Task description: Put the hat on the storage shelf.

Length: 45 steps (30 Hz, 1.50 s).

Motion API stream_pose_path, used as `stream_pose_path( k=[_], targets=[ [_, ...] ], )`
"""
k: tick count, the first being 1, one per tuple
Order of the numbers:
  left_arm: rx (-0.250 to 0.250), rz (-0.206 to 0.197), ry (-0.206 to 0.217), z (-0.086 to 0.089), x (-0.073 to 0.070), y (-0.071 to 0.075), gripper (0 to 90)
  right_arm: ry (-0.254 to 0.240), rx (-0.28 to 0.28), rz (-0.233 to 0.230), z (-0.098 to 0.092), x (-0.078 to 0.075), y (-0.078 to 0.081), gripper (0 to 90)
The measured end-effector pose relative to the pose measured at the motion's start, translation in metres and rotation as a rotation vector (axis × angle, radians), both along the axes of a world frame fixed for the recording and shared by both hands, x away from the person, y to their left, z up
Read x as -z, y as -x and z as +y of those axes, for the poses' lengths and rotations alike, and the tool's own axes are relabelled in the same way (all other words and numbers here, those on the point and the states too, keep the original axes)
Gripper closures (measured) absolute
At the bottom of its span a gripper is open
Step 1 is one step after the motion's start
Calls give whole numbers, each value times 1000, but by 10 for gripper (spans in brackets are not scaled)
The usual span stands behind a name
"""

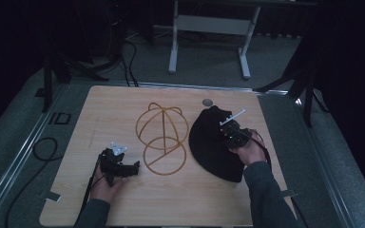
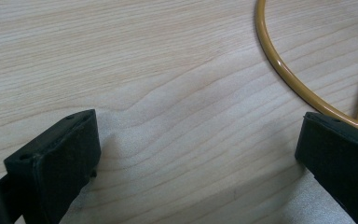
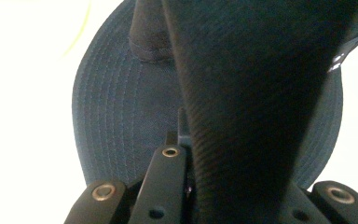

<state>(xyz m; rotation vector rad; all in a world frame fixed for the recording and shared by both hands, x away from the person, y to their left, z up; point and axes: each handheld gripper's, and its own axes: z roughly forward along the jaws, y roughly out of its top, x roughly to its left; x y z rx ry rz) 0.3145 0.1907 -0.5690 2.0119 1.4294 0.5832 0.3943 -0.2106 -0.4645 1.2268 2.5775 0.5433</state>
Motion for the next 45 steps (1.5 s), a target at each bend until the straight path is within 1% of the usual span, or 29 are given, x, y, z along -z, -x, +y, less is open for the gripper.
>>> stream_pose_path(
  k=[5,10,26,37,45],
  targets=[
    [0,0,0,0,0,0,3,-3,-15,-4,0,-4,2,873],
    [-1,-1,2,0,0,0,3,-18,-37,-7,1,-12,4,873],
    [-1,-1,2,0,0,0,3,7,-94,-20,2,-29,9,872],
    [-1,-1,1,0,0,0,3,1,-122,-40,-1,-45,14,873],
    [0,0,1,0,0,0,3,-8,-126,-56,-5,-57,16,873]
  ],
)
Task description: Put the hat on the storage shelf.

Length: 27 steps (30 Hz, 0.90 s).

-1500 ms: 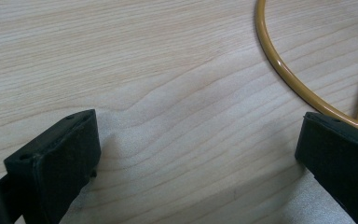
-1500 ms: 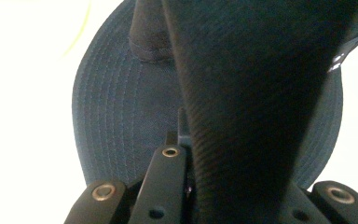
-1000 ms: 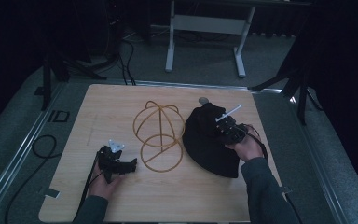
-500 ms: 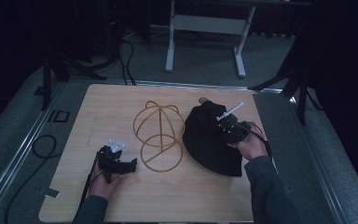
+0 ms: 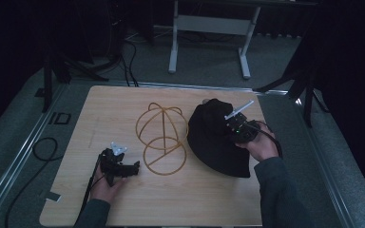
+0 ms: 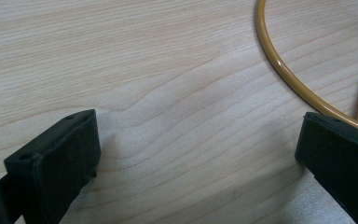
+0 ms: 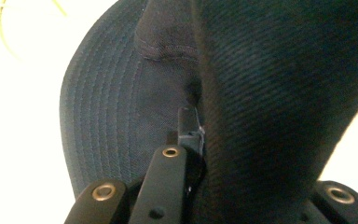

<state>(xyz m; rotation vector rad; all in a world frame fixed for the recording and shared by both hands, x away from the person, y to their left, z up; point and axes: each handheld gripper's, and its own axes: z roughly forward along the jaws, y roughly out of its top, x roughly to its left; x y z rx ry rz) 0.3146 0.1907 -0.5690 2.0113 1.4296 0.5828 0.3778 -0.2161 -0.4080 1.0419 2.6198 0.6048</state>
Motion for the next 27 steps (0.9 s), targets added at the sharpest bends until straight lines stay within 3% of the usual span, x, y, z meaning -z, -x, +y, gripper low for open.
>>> stream_pose_path(
  k=[14,20,27],
  targets=[
    [0,-1,0,0,0,0,3,-23,1,-32,-12,-20,2,872],
    [0,0,0,0,0,0,3,-57,8,-51,-19,-31,5,873],
    [0,1,0,0,0,0,2,-56,2,-60,-22,-37,6,872]
  ],
)
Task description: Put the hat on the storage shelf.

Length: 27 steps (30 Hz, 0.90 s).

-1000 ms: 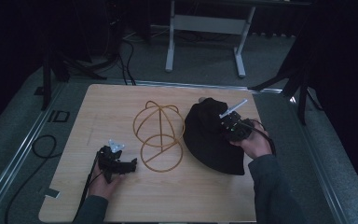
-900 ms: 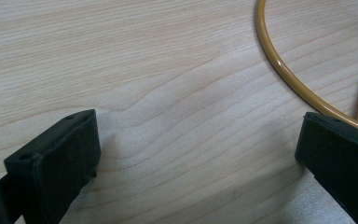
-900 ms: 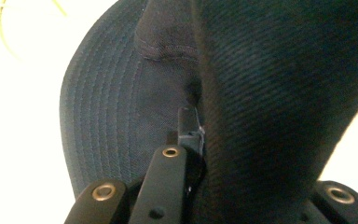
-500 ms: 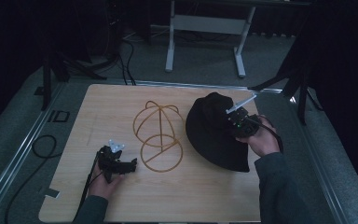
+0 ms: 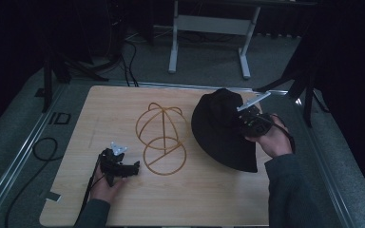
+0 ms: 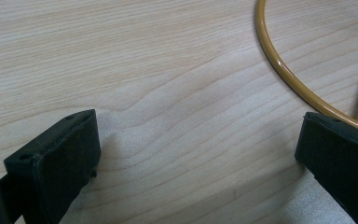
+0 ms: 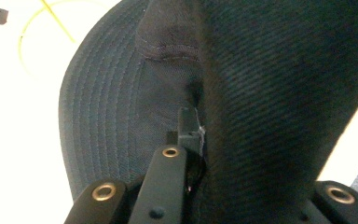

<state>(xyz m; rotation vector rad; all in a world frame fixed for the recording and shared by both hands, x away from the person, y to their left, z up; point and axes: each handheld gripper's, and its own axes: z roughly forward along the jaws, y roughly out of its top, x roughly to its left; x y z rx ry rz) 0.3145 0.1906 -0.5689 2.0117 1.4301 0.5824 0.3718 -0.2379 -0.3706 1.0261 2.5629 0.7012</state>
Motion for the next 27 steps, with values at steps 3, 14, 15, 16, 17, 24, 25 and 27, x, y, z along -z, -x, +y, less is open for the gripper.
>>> stream_pose_path(
  k=[3,14,15,16,17,24,25,27],
  targets=[
    [0,0,0,0,0,0,3,16,-7,-2,1,-3,1,872],
    [0,-1,0,0,0,0,3,3,-33,-21,-1,-19,9,872],
    [0,-1,0,0,0,0,3,3,-33,-21,-1,-19,9,872],
    [-1,-1,1,0,0,0,3,-1,-40,-28,-2,-21,10,873],
    [-1,-1,2,0,0,0,3,-4,-42,-31,-2,-22,11,872],
    [-2,-2,3,0,0,0,3,-10,-50,-43,-3,-30,13,872],
    [-2,-2,3,0,0,0,3,-11,-52,-46,-3,-31,13,873],
    [-2,-2,3,0,0,0,3,-23,-58,-51,-4,-36,15,873]
  ],
)
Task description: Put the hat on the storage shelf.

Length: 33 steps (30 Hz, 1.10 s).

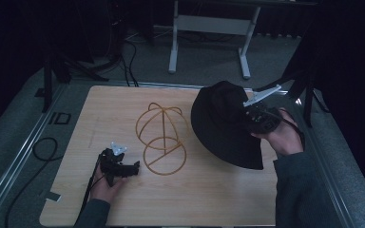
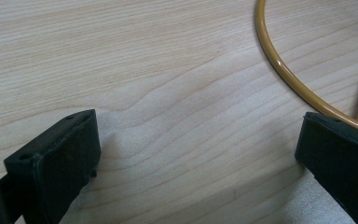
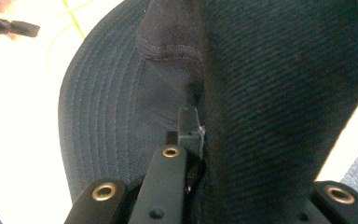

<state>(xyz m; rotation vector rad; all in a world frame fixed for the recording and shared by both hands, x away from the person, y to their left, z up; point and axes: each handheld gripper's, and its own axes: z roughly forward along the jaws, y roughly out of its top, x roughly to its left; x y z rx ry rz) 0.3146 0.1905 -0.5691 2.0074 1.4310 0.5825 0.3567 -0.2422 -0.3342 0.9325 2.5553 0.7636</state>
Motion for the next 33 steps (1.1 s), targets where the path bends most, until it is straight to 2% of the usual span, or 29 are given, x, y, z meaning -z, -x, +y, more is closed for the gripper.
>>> stream_pose_path(
  k=[7,10,24,33],
  targets=[
    [0,0,0,0,0,0,3,-4,-18,-8,1,-6,4,873],
    [0,0,0,0,0,0,3,-27,-29,-8,1,-11,6,873],
    [1,-1,-2,0,0,0,3,-64,-65,-31,4,-26,13,872],
    [0,0,0,0,0,0,3,-67,-82,-39,7,-36,16,873]
  ],
)
